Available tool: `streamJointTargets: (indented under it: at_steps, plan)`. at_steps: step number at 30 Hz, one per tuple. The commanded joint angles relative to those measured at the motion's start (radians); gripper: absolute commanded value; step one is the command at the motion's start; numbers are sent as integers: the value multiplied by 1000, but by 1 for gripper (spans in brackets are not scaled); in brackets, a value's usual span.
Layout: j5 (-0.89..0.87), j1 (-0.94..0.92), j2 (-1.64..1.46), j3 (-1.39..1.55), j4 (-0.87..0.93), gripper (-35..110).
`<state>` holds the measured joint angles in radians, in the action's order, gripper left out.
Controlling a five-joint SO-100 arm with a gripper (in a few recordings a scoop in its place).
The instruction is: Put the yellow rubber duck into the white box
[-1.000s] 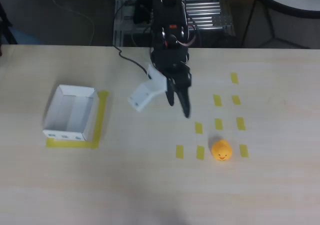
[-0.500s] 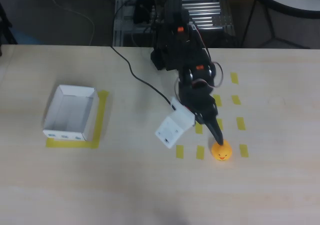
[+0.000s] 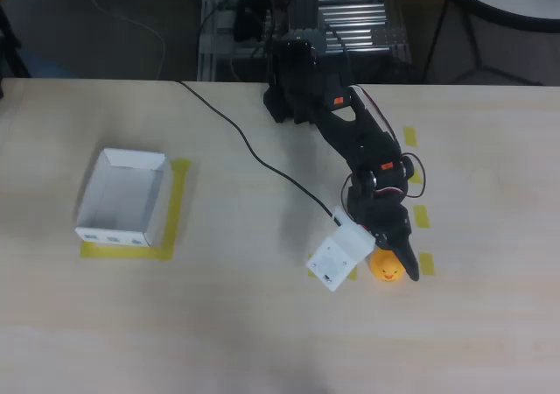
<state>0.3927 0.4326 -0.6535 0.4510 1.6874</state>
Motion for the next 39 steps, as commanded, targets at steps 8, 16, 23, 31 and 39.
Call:
streamJointTargets:
  at_steps: [8, 16, 23, 31, 39]
  plan:
    - [-8, 38, 51, -183, 17, 53]
    - [-25, 32, 126, -255, 17, 15]
    - [-32, 35, 166, -288, 6, 0]
    - [-178, -43, -78, -344, 15, 0]
    - [-230, -383, -825, -72, -15, 0]
